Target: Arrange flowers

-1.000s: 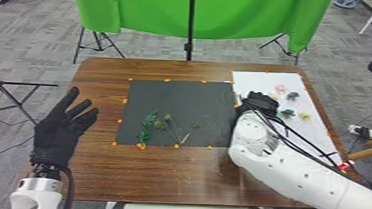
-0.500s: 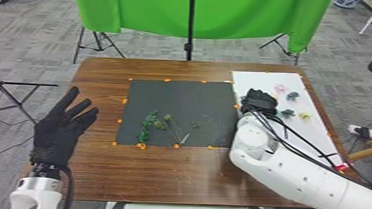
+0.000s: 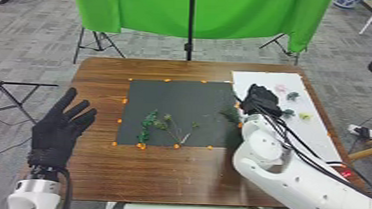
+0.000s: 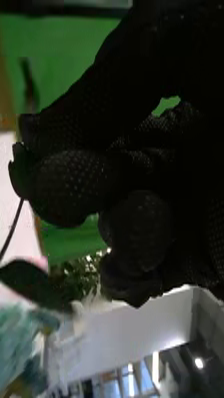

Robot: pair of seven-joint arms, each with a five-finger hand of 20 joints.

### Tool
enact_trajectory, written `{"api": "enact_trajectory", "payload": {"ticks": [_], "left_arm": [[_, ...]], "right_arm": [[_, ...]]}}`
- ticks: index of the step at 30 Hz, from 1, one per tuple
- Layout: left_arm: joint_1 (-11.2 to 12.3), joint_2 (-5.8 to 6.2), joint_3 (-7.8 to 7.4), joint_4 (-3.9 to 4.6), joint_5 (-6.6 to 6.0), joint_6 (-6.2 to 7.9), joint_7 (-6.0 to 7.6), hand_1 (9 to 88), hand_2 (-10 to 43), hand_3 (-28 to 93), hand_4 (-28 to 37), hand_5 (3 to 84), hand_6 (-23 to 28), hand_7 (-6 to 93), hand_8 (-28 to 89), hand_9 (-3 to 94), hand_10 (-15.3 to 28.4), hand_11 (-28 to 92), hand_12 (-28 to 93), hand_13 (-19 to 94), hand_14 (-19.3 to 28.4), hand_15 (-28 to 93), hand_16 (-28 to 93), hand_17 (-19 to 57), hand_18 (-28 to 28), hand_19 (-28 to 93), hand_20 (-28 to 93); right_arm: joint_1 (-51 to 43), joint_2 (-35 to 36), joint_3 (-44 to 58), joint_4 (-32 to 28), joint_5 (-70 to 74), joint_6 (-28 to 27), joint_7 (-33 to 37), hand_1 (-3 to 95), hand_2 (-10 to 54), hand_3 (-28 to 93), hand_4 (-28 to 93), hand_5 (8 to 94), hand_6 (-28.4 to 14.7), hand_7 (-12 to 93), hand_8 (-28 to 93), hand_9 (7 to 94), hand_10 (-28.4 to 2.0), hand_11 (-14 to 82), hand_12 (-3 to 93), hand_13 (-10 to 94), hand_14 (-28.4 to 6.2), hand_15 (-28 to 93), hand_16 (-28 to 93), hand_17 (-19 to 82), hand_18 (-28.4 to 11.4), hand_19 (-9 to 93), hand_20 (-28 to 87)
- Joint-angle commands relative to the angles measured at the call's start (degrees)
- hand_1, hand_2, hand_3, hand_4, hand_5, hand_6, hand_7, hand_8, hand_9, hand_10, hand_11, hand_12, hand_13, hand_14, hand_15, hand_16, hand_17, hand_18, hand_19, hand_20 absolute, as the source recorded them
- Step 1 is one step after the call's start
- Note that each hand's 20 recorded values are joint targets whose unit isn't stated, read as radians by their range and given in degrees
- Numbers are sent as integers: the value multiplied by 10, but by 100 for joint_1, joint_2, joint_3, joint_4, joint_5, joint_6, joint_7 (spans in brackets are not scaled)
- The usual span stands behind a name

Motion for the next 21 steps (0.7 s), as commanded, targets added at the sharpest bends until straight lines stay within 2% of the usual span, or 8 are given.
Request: {"api": "enact_trajectory", "payload": {"ticks": [1, 3, 4, 5, 6, 7, 14, 21], "left_arm": [[112, -10, -9, -28, -7, 64, 16, 225, 63, 791, -283, 306, 50, 122, -111, 283, 180, 188, 89, 202, 269, 416, -84, -109, 284, 566, -41], [99, -32, -28, -28, 9, 49, -24, 225, 63, 791, -283, 306, 50, 123, -111, 283, 179, 189, 90, 202, 270, 415, -84, -109, 284, 566, -41], [109, -10, -21, -27, -1, 57, 1, 225, 63, 791, -283, 306, 50, 123, -111, 283, 179, 189, 90, 202, 269, 415, -84, -109, 284, 566, -41], [79, -39, -26, -19, 10, 34, -58, 225, 63, 791, -283, 306, 50, 123, -111, 283, 179, 188, 90, 202, 269, 415, -84, -109, 284, 565, -41], [103, -3, -7, -26, -17, 59, 4, 225, 63, 792, -283, 306, 50, 123, -111, 283, 179, 188, 89, 202, 270, 415, -84, -109, 284, 565, -41], [66, -37, -9, -12, 15, 25, -57, 225, 63, 792, -283, 306, 50, 123, -111, 283, 179, 188, 90, 202, 269, 415, -84, -109, 284, 566, -41], [67, -27, -7, -8, 14, 29, -53, 225, 62, 792, -283, 306, 50, 123, -111, 283, 180, 187, 89, 202, 269, 415, -84, -109, 284, 566, -42], [63, -25, -3, -5, 21, 9, -70, 225, 62, 793, -282, 306, 50, 122, -111, 284, 180, 187, 90, 202, 269, 414, -84, -109, 284, 567, -42]], "right_arm": [[-513, -516, 96, -501, 6, -523, -48, 569, -95, 735, -283, 926, -44, 192, 94, 923, -125, 421, 245, 823, -97, 775, 205, 447, -252, 932, 504], [-603, -670, 75, -479, 26, -622, -17, 569, -95, 735, -283, 925, -45, 191, 98, 922, -126, 422, 245, 823, -98, 776, 205, 448, -252, 932, 509], [-664, -765, 110, -467, 72, -726, -17, 569, -95, 736, -283, 925, -46, 191, 99, 922, -126, 424, 245, 823, -98, 776, 205, 448, -252, 932, 512], [-722, -827, 119, -460, 102, -747, 15, 569, -95, 736, -283, 924, -45, 191, 100, 922, -127, 424, 244, 823, -99, 776, 205, 449, -253, 932, 513], [-748, -881, 118, -441, 129, -765, 1, 568, -95, 738, -283, 925, -45, 191, 102, 921, -128, 425, 244, 824, -99, 778, 204, 452, -254, 932, 517], [-768, -933, 109, -423, 134, -802, 48, 568, -95, 736, -283, 925, -44, 191, 103, 922, -129, 427, 242, 826, -99, 779, 204, 453, -254, 932, 520], [-782, -1142, 112, -188, 323, -907, 235, 557, -95, 732, -280, 926, -39, 188, 107, 929, -123, 447, 222, 837, -96, 782, 202, 471, -256, 932, 536], [-829, -1111, 154, 22, 315, -569, 504, 534, -95, 719, -273, 929, -36, 182, 107, 936, -116, 464, 212, 858, -88, 778, 202, 495, -260, 932, 547]]}}
